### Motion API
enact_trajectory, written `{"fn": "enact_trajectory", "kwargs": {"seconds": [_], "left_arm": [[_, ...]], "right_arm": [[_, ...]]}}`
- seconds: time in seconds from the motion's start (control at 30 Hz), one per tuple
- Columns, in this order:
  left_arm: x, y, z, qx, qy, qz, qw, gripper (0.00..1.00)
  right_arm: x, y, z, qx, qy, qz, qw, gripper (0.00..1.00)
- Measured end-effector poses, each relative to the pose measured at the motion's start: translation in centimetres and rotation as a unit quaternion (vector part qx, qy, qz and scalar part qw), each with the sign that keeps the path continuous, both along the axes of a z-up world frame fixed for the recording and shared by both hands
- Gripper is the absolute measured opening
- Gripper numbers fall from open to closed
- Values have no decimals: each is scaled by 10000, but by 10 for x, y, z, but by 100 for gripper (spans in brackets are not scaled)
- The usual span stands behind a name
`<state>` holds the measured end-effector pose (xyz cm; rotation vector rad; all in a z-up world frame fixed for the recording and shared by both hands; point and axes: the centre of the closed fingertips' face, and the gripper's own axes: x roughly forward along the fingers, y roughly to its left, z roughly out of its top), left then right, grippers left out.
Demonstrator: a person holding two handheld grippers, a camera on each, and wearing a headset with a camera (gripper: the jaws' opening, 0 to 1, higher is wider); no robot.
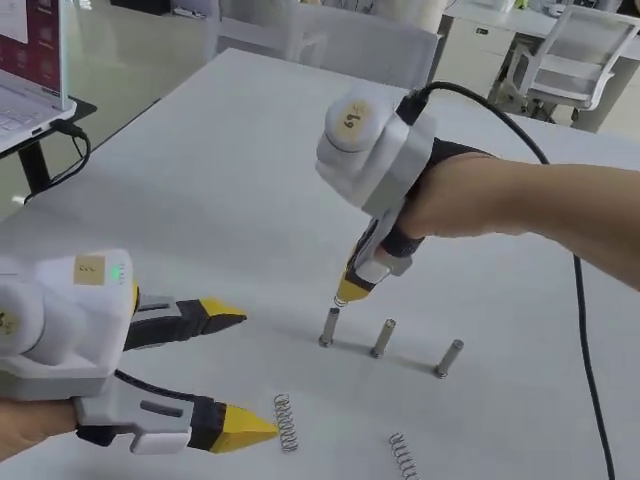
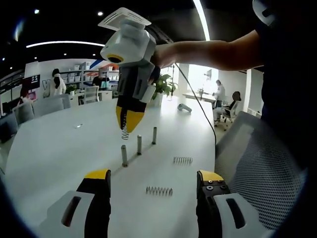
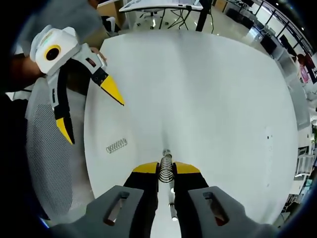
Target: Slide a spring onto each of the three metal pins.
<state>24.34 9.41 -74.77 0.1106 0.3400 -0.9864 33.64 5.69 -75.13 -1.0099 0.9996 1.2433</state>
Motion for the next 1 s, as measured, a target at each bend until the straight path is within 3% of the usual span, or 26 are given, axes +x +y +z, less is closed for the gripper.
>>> {"fn": "enact_trajectory", "kwargs": {"seconds": [0.27,1.0], "left_arm": [[1,3,1,-8,-12,75,10000,74],[2,7,-2,-1,45,87,10000,70]], "right_arm": [[2,2,-9,-89,93,-12,9999,8],[9,2,-26,-205,186,-48,9996,8]]}}
